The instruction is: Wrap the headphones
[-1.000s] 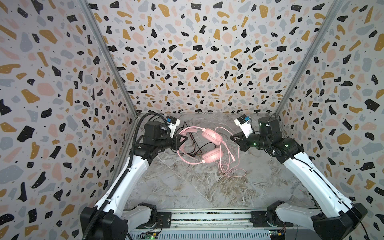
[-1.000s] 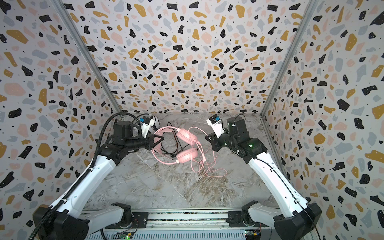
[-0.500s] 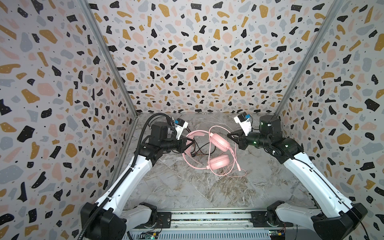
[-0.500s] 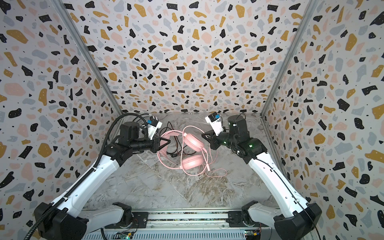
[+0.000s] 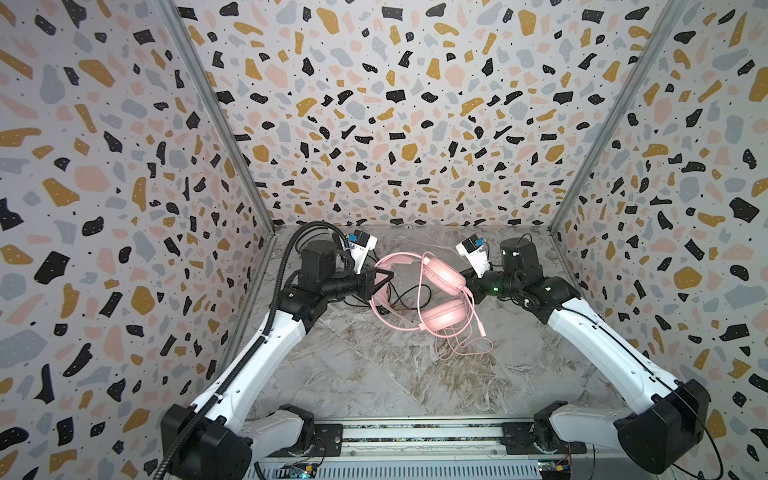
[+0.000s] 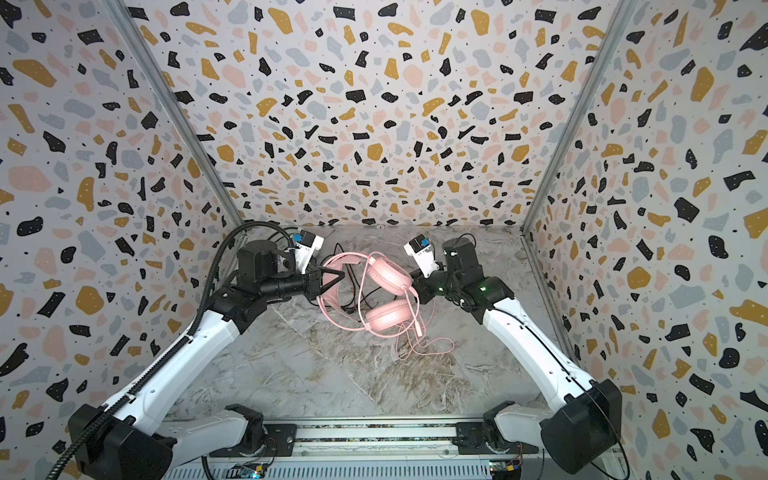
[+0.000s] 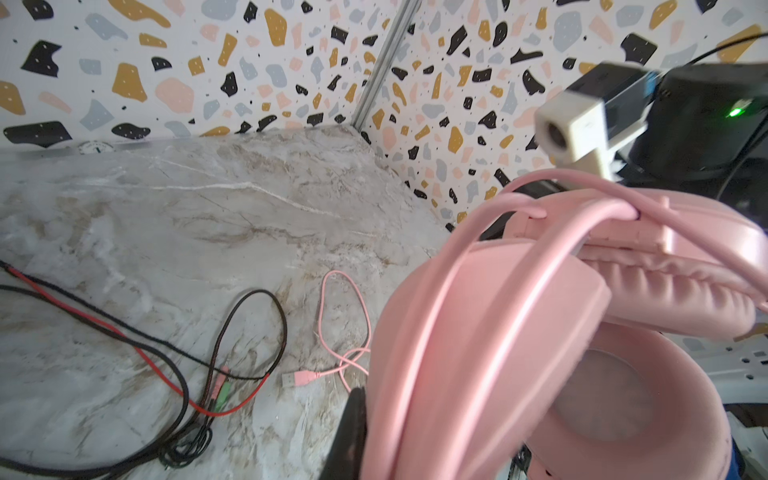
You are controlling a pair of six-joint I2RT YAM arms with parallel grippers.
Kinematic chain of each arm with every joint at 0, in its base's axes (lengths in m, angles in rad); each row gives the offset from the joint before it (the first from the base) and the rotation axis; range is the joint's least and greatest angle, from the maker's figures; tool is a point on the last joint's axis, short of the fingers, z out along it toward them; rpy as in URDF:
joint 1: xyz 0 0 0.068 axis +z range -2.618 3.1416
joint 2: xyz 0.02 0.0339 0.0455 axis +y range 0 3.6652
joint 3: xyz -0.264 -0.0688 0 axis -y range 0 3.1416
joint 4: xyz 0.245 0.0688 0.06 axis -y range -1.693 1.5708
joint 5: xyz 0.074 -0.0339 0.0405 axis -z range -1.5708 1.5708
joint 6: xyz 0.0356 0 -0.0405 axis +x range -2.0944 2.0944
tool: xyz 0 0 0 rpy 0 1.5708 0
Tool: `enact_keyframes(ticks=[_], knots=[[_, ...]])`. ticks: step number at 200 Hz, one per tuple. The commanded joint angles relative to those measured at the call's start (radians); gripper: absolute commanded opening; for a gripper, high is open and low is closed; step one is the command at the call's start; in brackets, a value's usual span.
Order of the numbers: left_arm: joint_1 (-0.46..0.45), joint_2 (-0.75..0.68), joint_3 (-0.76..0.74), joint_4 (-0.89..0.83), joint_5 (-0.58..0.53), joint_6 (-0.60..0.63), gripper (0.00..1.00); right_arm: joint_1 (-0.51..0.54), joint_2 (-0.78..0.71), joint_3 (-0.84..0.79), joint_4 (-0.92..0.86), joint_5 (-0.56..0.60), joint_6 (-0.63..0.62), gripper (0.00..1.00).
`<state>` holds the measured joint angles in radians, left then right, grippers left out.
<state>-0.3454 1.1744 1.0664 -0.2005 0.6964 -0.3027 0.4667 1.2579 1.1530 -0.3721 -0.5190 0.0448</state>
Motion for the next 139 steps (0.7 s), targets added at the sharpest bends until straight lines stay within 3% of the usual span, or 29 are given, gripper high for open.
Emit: enact_keyframes(ticks=[1,72,139], knots=[[-0.003,-0.032,0.014,0.197,0.018,-0.098,0.00,-0.018,-0.026,-0.019,0.069,-0.005,0.018,0.05],[-0.003,-0.041,-0.049,0.492,-0.088,-0.298,0.00,-0.025,-0.016,-0.081,0.231,-0.073,0.109,0.08],[-0.002,-0.039,-0.031,0.623,-0.148,-0.379,0.00,-0.031,0.000,-0.123,0.310,-0.054,0.152,0.08]])
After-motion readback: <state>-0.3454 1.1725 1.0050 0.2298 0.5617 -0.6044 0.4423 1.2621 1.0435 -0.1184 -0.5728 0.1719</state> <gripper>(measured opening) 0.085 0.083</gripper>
